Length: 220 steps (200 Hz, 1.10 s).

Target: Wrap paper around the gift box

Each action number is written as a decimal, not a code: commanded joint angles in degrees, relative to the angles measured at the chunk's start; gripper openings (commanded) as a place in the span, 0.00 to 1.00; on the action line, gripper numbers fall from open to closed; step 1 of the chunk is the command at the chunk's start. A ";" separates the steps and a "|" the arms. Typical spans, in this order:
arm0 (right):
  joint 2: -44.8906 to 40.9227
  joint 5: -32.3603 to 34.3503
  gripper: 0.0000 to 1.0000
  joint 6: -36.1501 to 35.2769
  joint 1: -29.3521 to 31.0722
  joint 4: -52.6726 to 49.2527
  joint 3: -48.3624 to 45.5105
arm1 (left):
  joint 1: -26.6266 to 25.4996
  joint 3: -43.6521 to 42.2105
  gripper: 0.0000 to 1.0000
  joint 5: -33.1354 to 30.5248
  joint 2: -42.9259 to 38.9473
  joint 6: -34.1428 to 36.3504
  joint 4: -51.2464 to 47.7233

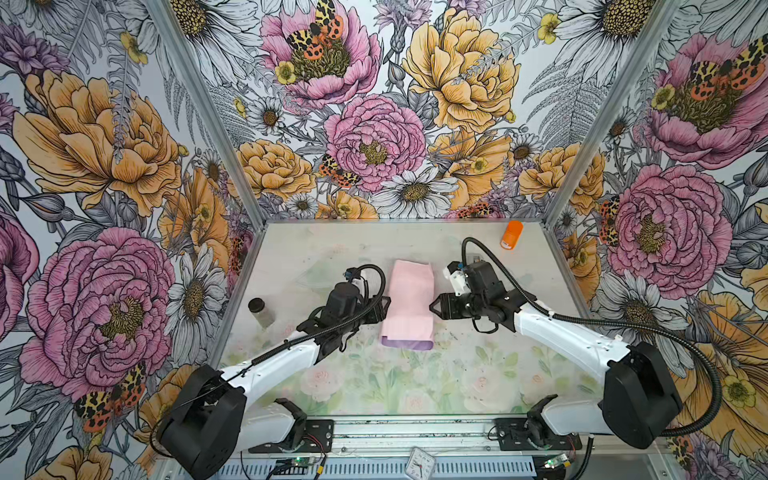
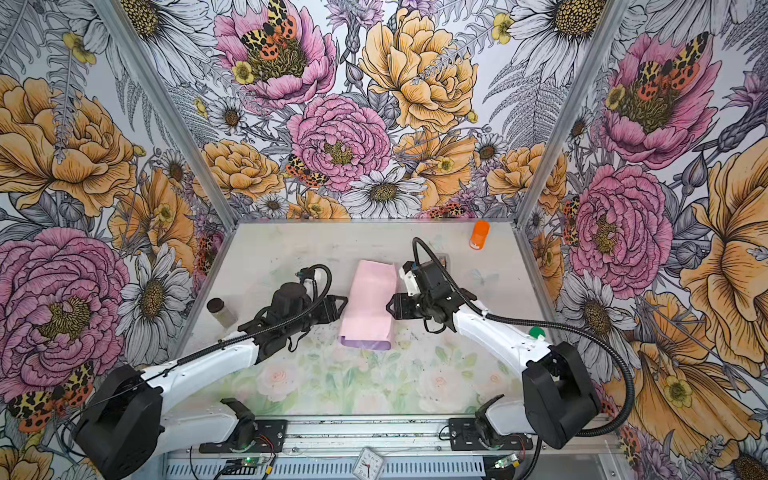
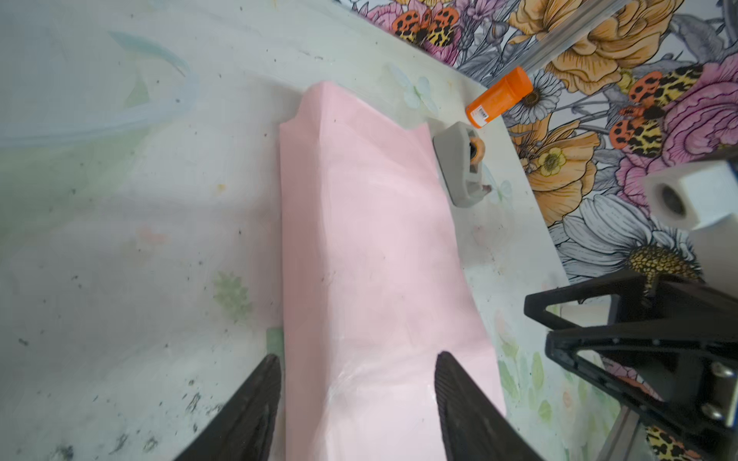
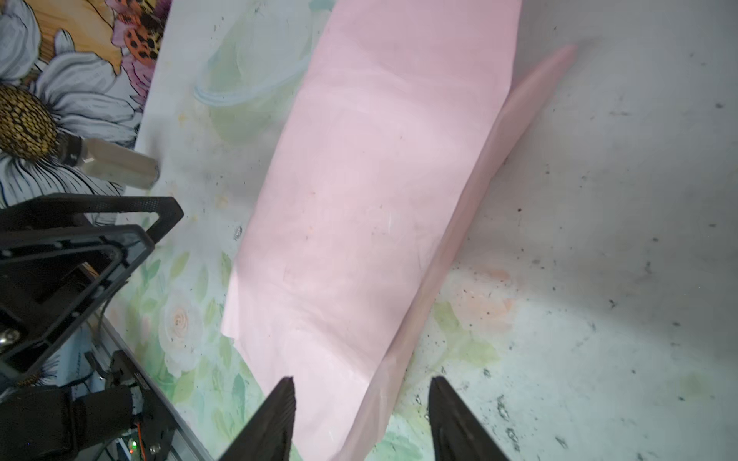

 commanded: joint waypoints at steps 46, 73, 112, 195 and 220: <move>0.64 2.82 0.59 -5.04 4.80 5.03 -2.53 | -0.97 -5.23 0.69 1.53 3.41 5.29 12.22; 0.69 4.55 0.59 -3.81 5.55 7.12 -4.31 | -2.64 -5.12 0.69 2.17 6.74 5.78 14.30; 1.23 4.87 0.59 -3.55 7.53 10.27 -7.22 | -4.43 -6.53 0.69 1.55 9.13 4.74 15.36; 6.17 12.01 0.56 -2.32 8.74 15.44 -9.12 | -5.74 -8.92 0.66 -5.16 9.66 6.32 15.43; 8.69 12.19 0.55 -1.39 8.83 18.89 -9.23 | -6.38 -9.00 0.65 -7.92 10.38 7.73 16.12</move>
